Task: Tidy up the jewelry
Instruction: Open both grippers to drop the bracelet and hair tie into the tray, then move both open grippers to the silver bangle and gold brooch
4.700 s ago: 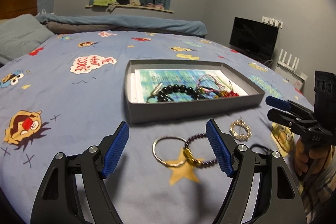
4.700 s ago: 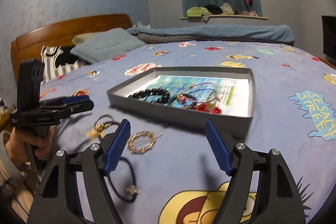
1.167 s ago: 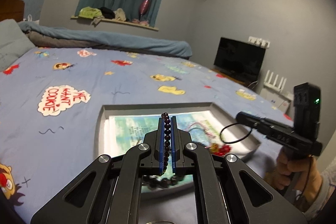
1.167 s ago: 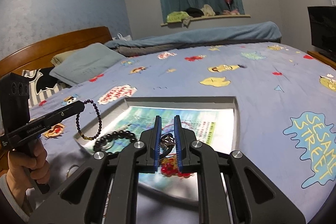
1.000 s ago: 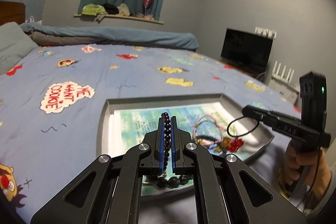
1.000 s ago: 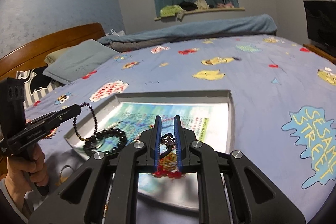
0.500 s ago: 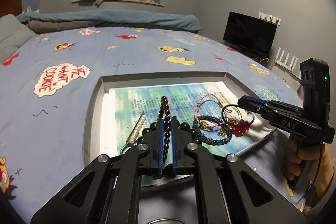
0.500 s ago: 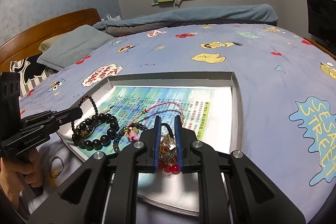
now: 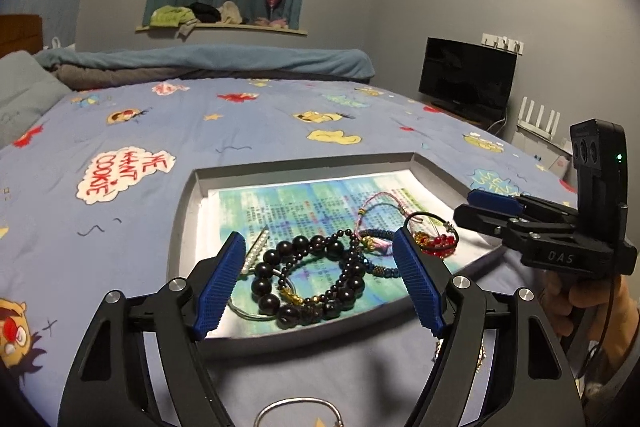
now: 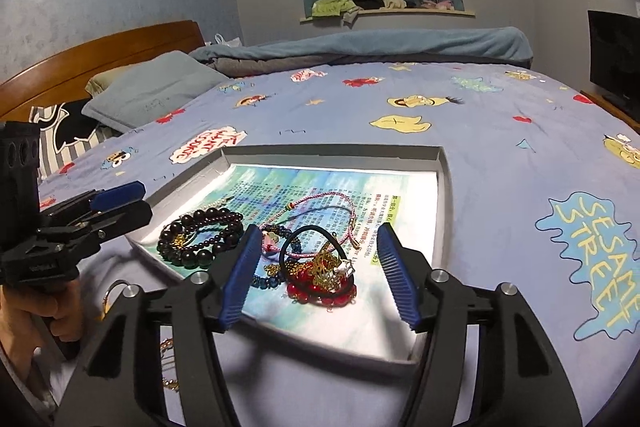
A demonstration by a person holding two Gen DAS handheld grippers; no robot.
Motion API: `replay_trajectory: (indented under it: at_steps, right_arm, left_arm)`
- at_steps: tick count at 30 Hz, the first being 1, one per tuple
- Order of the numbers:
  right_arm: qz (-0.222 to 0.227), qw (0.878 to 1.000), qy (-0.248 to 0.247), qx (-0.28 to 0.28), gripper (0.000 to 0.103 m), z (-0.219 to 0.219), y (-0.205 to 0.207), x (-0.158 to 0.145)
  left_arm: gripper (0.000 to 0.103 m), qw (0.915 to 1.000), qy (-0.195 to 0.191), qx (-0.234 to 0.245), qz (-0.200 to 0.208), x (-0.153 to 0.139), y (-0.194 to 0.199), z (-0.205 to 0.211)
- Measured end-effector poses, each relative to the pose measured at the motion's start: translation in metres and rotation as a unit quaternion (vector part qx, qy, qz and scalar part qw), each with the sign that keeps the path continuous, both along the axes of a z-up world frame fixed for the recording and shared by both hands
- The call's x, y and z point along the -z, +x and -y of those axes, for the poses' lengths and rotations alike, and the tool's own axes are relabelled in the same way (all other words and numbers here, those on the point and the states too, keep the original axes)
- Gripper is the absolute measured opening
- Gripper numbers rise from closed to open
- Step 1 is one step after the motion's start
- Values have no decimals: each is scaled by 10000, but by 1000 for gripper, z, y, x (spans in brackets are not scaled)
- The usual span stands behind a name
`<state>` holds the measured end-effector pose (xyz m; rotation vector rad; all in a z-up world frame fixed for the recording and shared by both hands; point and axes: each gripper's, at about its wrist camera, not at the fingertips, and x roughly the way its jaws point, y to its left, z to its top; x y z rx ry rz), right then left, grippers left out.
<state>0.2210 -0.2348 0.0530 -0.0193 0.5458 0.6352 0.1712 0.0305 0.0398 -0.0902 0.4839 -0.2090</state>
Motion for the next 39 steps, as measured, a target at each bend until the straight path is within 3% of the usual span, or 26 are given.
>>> replay_trajectory:
  at_steps: [7, 10, 21, 35, 39]
  right_arm:
    - [176, 9997, 142, 31, 74, 12, -13, -4]
    - [272, 9995, 154, -13, 77, 15, -22, -6]
    - [442, 9988, 166, -132, 97, 17, -48, -6]
    - [344, 9974, 1, -626, 97, 7, -78, 7]
    - [260, 9967, -131, -763, 97, -1, -82, 11]
  left_arm:
    - [79, 9997, 182, -55, 127, 1, -15, 3]
    - [90, 9994, 242, -108, 221, 0, -24, 2]
    - [93, 9989, 178, -375, 201, 2, -43, -18]
    - [94, 9996, -20, -275, -19, 13, -67, -36]
    - [94, 9996, 126, -179, -161, 19, -71, -29]
